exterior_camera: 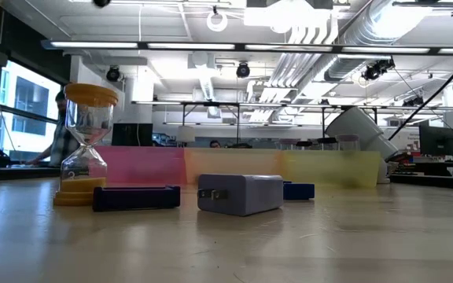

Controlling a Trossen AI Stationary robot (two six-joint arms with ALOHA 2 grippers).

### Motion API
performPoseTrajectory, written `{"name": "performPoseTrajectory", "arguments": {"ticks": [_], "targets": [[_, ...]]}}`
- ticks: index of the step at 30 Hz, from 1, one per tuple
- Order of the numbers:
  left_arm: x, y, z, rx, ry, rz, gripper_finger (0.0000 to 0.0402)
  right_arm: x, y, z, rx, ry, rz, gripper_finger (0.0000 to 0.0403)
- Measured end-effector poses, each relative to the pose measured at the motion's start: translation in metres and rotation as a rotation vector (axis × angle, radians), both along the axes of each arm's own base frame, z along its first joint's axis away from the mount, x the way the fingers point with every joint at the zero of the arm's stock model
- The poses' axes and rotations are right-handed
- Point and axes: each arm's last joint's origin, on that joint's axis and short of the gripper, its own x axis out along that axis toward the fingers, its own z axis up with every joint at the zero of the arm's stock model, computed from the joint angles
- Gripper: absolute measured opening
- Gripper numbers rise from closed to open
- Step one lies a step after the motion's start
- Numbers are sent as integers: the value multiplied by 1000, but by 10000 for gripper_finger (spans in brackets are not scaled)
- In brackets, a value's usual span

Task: Pick & Place Office items
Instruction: Put the black hourglass into the yellow bin

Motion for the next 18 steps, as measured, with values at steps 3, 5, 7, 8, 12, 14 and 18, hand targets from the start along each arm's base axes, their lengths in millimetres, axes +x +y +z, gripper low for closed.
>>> {"name": "performPoseTrajectory", "arguments": {"ticks": [3,5,7,8,12,14,18], "targets": [[20,-8,9,53,-101,-85,197,-6,8,8,85,-68,78,387],[37,-13,13,84,-157,-135,197,-6,14,10,118,-89,150,387],[56,-20,15,100,-207,-190,197,-7,20,11,131,-92,198,387],[66,-23,15,104,-229,-215,197,-7,23,10,133,-86,221,387],[104,-36,9,63,-291,-333,197,-8,30,11,74,-70,271,387],[118,-40,5,30,-318,-397,197,-8,32,11,41,-65,255,387],[131,-43,3,-48,-360,-468,197,-13,37,13,-35,-62,190,387]]}}
